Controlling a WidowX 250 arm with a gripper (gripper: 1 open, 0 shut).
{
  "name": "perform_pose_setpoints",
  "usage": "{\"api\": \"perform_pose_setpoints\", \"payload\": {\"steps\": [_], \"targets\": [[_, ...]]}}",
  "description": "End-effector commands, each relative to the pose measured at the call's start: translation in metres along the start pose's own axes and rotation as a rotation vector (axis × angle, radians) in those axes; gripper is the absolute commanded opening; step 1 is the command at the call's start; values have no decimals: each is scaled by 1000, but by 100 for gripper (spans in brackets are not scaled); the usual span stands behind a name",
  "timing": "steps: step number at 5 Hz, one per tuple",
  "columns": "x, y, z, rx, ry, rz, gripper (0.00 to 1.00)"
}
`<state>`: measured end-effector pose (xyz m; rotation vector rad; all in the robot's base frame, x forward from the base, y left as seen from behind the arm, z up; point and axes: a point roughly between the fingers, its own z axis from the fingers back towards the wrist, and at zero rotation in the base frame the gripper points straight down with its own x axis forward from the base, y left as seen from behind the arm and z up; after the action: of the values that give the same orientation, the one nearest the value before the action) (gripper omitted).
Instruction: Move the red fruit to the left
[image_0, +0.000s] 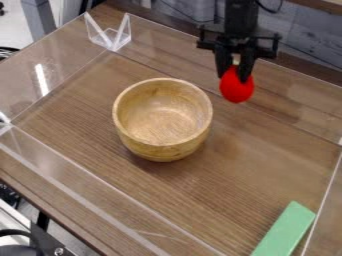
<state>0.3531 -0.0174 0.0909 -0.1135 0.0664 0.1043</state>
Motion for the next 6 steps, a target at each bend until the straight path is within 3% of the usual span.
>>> {"api": "perform_pose_setpoints", "payload": {"steps": [1,2,3,5,6], "targets": [[-3,7,30,-7,-71,-68,0],[3,0,27,-8,-76,-75,0],[-1,11,49,-22,-90,-33,0],[-10,45,74,-36,-105,-24,0],[-19,60,72,-22,-106,-15,0]]}}
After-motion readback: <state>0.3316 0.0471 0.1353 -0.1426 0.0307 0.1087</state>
